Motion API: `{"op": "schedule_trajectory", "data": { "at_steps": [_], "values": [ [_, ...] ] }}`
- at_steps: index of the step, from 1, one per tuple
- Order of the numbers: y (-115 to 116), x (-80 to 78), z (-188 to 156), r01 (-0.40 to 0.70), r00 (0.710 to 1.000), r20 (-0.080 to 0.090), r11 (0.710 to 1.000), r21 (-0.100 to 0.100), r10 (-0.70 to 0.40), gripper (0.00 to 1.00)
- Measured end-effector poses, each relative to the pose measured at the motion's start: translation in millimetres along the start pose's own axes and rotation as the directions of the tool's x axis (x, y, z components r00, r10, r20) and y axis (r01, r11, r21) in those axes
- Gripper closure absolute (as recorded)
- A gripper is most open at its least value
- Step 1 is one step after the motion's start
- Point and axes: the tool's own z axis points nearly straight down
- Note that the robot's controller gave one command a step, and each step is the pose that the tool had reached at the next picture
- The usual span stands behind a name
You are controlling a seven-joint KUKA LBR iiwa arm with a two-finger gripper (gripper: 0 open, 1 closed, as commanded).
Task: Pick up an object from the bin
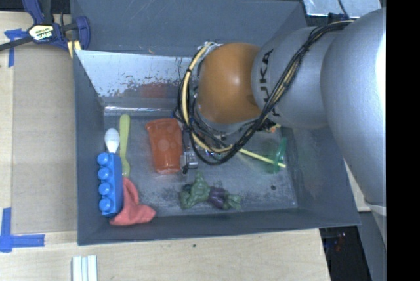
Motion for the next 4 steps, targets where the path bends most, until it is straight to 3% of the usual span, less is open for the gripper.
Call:
{"op": "schedule_trajectory", "data": {
  "at_steps": [1, 2, 3, 4],
  "values": [
    [1, -0.2, -1, -0.124, 0.992, 0.000, 0.992, -0.004, 0.124, 0.00],
    [1, 0.0, -1, -0.124, 0.992, 0.000, 0.992, -0.005, 0.124, 0.00],
    [23, 40.6, -13, -0.097, 0.995, 0.015, 0.995, -0.008, 0.097, 0.00],
    [16, 45.2, -18, -0.077, 0.997, 0.018, 0.997, -0.007, 0.077, 0.00]
  ]
}}
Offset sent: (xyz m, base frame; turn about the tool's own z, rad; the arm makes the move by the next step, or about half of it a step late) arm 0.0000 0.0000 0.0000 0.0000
